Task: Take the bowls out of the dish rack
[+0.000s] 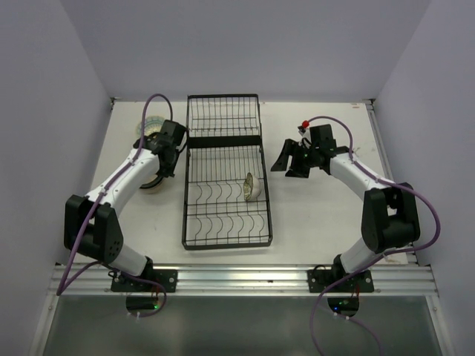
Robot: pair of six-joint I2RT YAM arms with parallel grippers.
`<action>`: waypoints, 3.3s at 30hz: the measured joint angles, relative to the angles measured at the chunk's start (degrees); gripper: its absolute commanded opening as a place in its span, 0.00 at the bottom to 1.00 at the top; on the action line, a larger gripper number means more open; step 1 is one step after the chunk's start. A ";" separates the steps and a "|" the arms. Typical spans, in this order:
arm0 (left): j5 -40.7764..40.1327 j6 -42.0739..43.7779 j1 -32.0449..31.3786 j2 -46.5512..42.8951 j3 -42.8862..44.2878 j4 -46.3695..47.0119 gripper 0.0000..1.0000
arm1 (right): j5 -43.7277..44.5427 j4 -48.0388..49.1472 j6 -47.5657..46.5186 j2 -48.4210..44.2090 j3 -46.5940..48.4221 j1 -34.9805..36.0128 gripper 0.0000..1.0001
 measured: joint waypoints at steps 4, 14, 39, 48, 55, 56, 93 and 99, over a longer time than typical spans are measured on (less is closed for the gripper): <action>0.09 0.02 0.00 0.00 -0.55 1.03 0.00 | -0.02 0.00 0.00 0.00 0.00 0.00 0.70; -0.07 -0.31 0.00 -0.02 -0.87 1.25 0.30 | -0.04 0.02 0.02 0.00 0.00 0.00 0.70; -2.34 -0.33 -0.07 0.46 -2.78 2.69 0.00 | -0.02 0.04 0.02 0.00 0.00 0.00 0.70; -3.34 -0.98 -0.48 0.46 -1.42 1.40 0.00 | -0.04 0.31 0.04 0.11 0.00 0.00 0.70; -6.25 -1.75 -2.03 0.52 -0.04 -0.57 0.00 | -0.04 0.44 0.04 0.72 0.00 0.00 0.70; -6.75 -1.79 -2.32 0.59 0.09 -0.94 0.00 | -0.04 0.46 0.04 0.72 0.00 0.00 0.70; 6.45 -4.76 -3.61 -5.77 6.49 3.02 0.46 | -0.04 0.44 0.07 0.74 0.00 0.00 0.70; 34.60 -12.13 -5.92 -15.76 -2.95 22.62 0.45 | -0.02 0.37 0.02 0.74 0.00 0.00 0.70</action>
